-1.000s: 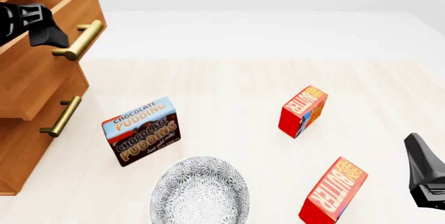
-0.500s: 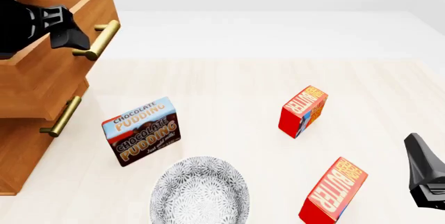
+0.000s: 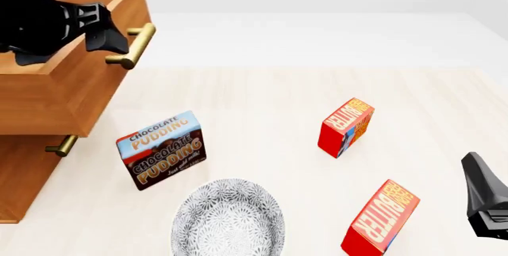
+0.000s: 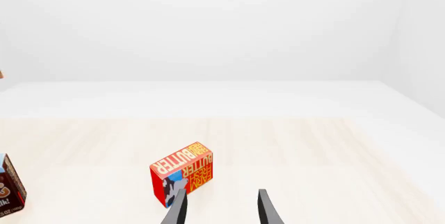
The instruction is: Put the butter at the front in the top drawer of the cabinet and close it.
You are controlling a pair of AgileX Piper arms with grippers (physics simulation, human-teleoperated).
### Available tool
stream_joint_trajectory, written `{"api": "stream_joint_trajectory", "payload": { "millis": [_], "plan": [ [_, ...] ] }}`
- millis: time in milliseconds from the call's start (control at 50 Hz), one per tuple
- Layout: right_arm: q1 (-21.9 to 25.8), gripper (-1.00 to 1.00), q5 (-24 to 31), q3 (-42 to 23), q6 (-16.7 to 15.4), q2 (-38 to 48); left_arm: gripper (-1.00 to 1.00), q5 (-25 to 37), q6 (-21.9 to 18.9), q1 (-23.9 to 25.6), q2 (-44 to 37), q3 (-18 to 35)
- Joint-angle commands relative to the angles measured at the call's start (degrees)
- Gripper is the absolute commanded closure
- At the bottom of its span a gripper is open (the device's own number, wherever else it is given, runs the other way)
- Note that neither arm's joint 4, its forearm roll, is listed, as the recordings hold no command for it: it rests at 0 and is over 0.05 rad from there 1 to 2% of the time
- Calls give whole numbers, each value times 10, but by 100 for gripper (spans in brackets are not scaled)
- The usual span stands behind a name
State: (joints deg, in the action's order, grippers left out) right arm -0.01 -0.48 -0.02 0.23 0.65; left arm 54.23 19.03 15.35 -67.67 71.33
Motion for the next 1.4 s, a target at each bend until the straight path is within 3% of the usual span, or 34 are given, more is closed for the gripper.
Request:
{"api": "stream_joint_trajectory", "payload": {
  "millis": [20,620,840,1400],
  "plan": [
    [0,-100,1,0,0,-1,-100,-8,6,24,-15,7],
    [0,-100,1,0,0,-1,-100,-15,25,93,-30,23],
    [0,-100,1,0,-1,-1,-100,-8,20,96,-33,38],
    [0,-100,1,0,-1,-1,-100,132,-68,66,-23,210]
  ]
}}
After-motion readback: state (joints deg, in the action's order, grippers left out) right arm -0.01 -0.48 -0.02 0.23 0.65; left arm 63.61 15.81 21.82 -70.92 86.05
